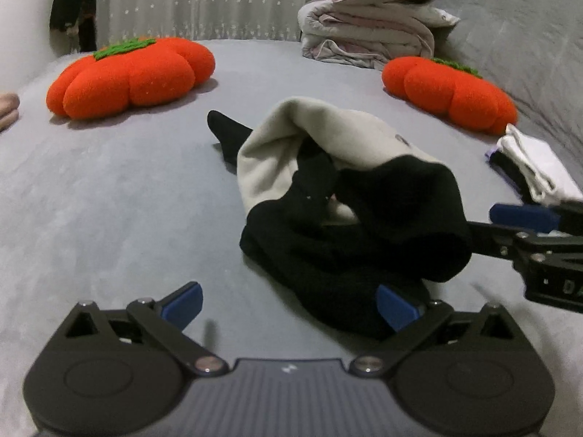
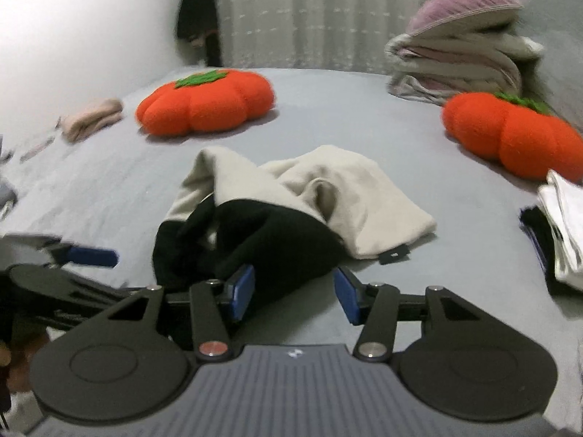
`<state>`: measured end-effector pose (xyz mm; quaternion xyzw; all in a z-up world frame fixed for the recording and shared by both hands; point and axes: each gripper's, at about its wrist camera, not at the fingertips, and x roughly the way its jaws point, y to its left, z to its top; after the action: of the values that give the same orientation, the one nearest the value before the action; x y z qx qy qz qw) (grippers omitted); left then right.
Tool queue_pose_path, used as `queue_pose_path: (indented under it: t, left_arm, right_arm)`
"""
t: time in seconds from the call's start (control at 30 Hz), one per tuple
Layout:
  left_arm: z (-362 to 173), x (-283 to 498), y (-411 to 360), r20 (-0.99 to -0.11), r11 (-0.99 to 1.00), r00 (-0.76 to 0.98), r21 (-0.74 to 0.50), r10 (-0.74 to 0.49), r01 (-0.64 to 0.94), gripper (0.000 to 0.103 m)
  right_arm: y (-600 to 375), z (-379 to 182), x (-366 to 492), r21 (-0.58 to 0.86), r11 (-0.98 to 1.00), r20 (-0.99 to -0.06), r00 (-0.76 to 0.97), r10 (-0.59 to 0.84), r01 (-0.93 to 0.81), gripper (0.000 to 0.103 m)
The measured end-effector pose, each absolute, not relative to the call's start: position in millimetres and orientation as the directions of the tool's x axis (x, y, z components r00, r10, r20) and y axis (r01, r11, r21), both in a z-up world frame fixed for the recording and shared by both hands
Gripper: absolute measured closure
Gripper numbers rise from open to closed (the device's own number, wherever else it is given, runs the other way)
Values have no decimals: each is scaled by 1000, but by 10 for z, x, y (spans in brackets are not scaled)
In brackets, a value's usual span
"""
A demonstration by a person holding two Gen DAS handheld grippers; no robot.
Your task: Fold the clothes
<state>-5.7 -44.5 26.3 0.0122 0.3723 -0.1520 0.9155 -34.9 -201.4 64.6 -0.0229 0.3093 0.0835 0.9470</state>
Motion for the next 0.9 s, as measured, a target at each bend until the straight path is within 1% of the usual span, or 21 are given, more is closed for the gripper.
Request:
queue_pose_path:
  t: [0.07,0.1,0.17,0.2,0.27,0.3,0.37,0.4,0.43,0.5,0.7,0.73,0.77,0.8,0.83,0.87,0.9]
  left_arm:
    - [241,-47,-464,-677,957,692,-68,-252,281,2]
    - [215,-28,-461,-677,960,695,-67,-243,270,5]
    - [172,1,-437,-682,962,688,-90,-247,257,19]
    - [151,15,-421,-684,962,684,-105,-254,251,22]
    - [126,25,-390,-681,958,679,-134,-274,252,35]
    - [124,21,-375,-678,955,677,-148,-287,257,41]
    - [148,6,-366,-675,946,666,-173,-317,276,66]
    - [166,-12,-372,-672,943,665,-181,-327,280,73]
    - [185,-30,-377,-669,940,664,-190,-335,284,85]
    - [237,-65,-367,-660,945,678,-186,-323,269,94]
    - [247,-39,-309,-663,947,676,-212,-321,242,95]
    - [246,-37,-313,-666,948,676,-207,-316,240,93]
    - [246,-35,-318,-668,950,676,-202,-311,238,85]
    - [246,-32,-322,-670,952,676,-197,-306,235,77]
    - [250,-24,-314,-668,955,682,-197,-298,224,51]
    - [254,-16,-307,-666,957,688,-196,-289,212,33]
    - [258,-8,-300,-664,960,693,-195,-280,201,32]
  right_arm:
    - [-2002,663,-375,-6,982,-588,795,150,-189,49]
    - [-2015,679,-386,0,980,-584,796,160,-197,49]
    - [-2037,702,-409,11,977,-578,796,181,-214,49]
    - [-2037,702,-417,13,974,-579,793,191,-226,49]
    - [-1997,679,-427,-8,969,-589,784,196,-249,47]
    - [-1963,663,-435,-28,966,-594,782,191,-257,47]
    - [-1900,647,-463,-62,959,-596,781,187,-277,46]
    - [-1878,643,-476,-70,955,-596,780,191,-288,44]
    - [-1865,640,-486,-71,952,-596,778,200,-299,43]
    - [-1839,626,-493,-82,947,-598,776,202,-310,43]
    - [-1777,538,-445,-137,948,-603,783,151,-289,43]
    - [-1768,527,-429,-147,949,-602,787,139,-280,43]
    - [-1764,516,-406,-156,951,-601,789,124,-268,44]
    - [-1767,508,-386,-160,953,-601,791,112,-257,53]
    - [-1780,503,-369,-157,957,-603,791,104,-246,60]
    - [-1796,499,-351,-152,961,-607,789,95,-232,75]
    - [-1812,494,-334,-147,965,-610,788,86,-219,88]
